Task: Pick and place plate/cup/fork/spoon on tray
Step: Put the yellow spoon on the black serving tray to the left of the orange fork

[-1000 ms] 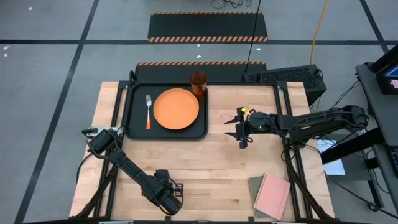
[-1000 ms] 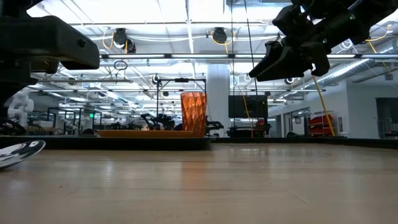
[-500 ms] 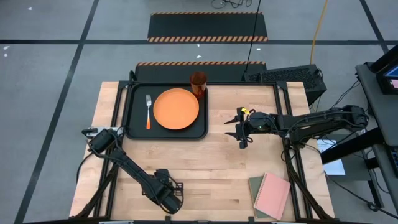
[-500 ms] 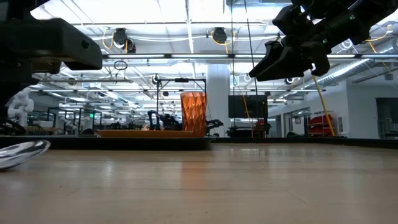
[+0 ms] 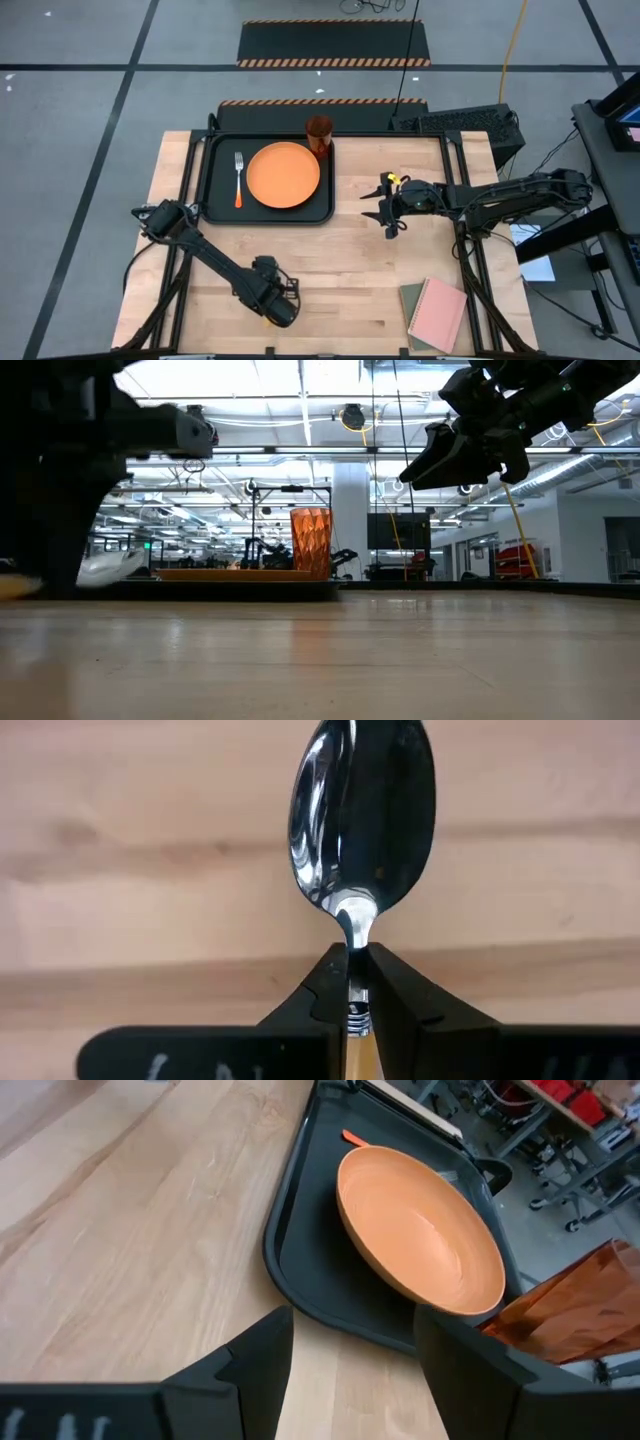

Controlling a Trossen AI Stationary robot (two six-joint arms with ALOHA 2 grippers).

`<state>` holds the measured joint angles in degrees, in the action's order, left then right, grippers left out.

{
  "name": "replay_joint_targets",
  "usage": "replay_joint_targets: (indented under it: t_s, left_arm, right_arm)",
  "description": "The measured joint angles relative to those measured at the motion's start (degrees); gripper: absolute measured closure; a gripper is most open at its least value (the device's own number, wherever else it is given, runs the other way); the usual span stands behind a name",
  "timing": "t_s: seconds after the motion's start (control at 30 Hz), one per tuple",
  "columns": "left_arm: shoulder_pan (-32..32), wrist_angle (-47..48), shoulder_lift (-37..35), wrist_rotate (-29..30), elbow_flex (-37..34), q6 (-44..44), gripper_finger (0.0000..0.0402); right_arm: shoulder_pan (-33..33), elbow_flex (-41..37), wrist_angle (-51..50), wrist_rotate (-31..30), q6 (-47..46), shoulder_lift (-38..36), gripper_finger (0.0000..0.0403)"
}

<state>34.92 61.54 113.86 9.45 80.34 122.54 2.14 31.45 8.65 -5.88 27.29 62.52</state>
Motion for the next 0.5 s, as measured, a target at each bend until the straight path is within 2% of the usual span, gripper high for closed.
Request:
replay_joint_targets:
  t_s: [0.5]
  left_arm:
    - [-8.1, 18.7, -10.5, 9.1, 0.0, -11.7, 0.0375]
  right_arm:
    - [1.7, 0.0, 6.5, -0.1, 5.8, 0.0, 0.0200]
